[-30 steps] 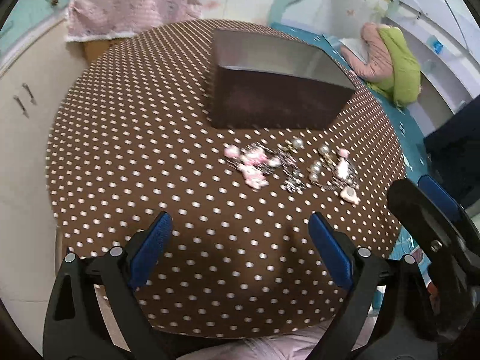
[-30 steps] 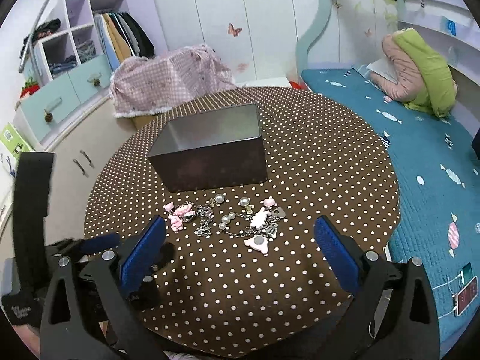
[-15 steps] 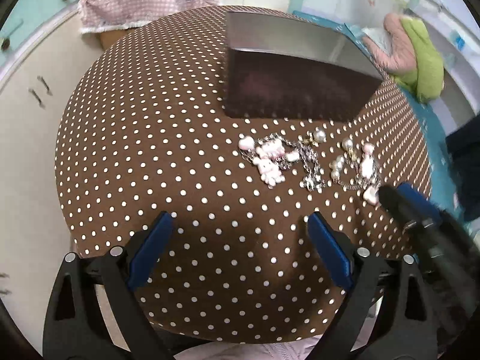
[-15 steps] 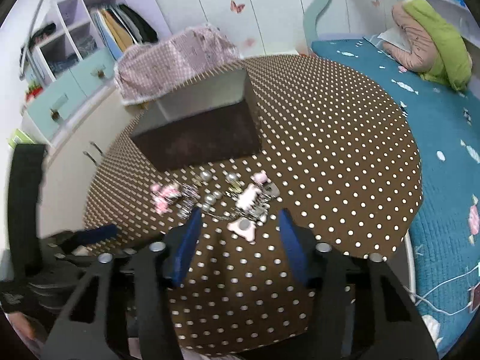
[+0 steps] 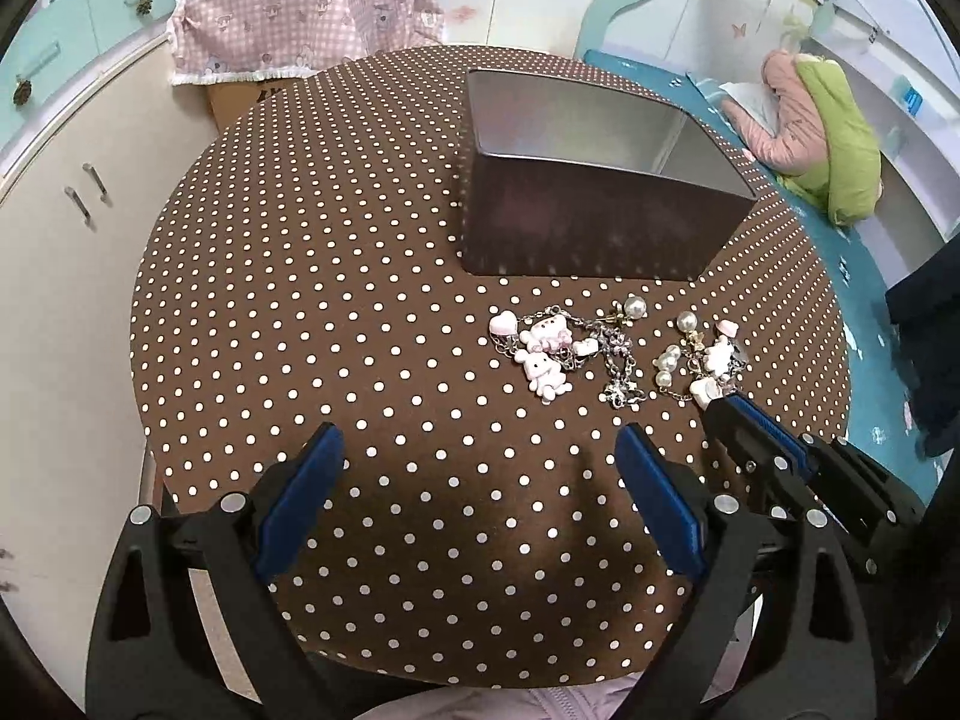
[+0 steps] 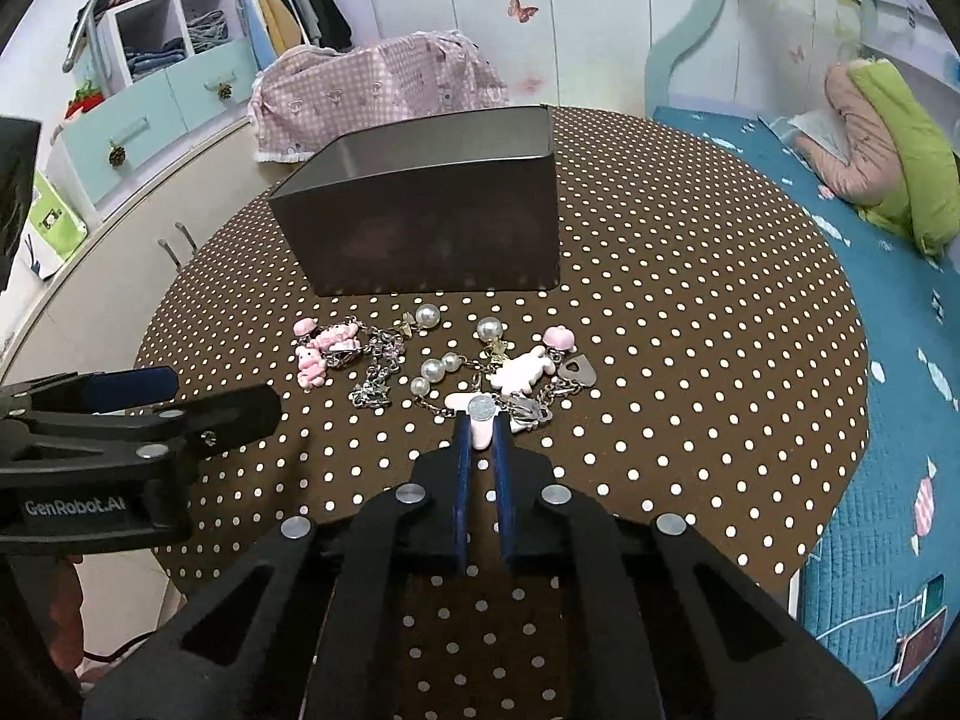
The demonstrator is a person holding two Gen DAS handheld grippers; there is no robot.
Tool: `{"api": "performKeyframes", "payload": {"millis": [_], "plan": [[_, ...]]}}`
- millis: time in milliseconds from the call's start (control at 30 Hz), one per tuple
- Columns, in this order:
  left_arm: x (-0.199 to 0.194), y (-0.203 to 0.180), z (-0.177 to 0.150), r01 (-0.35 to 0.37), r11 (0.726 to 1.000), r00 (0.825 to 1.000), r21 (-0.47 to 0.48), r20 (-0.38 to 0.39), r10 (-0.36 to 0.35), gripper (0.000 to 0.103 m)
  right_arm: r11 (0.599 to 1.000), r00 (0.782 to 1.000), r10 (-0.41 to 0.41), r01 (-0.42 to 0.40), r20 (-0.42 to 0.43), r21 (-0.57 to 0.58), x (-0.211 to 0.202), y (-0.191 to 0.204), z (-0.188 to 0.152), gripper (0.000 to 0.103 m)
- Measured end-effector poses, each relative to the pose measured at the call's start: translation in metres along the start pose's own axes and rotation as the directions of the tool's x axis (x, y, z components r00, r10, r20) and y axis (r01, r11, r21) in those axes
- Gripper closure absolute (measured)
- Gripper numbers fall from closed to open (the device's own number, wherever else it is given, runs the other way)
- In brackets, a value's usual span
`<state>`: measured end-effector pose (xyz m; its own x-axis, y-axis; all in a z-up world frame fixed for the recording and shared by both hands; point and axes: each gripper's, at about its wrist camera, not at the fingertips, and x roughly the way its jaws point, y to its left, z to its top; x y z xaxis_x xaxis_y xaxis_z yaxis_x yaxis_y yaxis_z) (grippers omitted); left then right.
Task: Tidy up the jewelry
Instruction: 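Grasp the pearl charm chain with the right gripper while the left grasps the pink bunny charm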
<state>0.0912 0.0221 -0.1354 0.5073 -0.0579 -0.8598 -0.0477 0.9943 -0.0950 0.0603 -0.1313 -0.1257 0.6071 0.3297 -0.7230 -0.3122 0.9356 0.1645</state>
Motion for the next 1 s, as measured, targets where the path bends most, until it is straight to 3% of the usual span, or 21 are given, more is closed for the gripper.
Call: {"api": "performKeyframes", "payload": {"millis": [167,567,833,967,1000], "plan": [[-0.004,-0.006,-0.003,0.013,1.000,1.000,0.003,0.019,-0.014,0.014,0.999,0.999,0.031,-0.031,0.009,-0.014,-0.001,0.000,0.000,0.097],[0.010,-0.012,0.009,0.067,0.998,0.998,0.022,0.010,-0.067,0.051,0.999,0.996,0.041,-0.041,0.076,0.003,-0.014,-0.005,0.010,0.098],[0.023,-0.014,0.022,0.097,0.995,0.995,-0.004,0.018,-0.097,0.056,0.999,0.989,0.044,-0.047,0.138,0.016,-0.024,-0.011,0.018,0.098],[0.027,-0.022,0.027,0.048,0.999,0.999,0.021,0.020,-0.048,0.077,0.999,0.989,0.045,-0.048,0.141,0.016,-0.023,-0.010,0.019,0.098],[0.029,-0.023,0.029,0.041,0.999,0.999,0.023,0.019,-0.041,0.086,0.999,0.989,0.046,-0.049,0.139,0.018,-0.022,-0.010,0.019,0.098]]}}
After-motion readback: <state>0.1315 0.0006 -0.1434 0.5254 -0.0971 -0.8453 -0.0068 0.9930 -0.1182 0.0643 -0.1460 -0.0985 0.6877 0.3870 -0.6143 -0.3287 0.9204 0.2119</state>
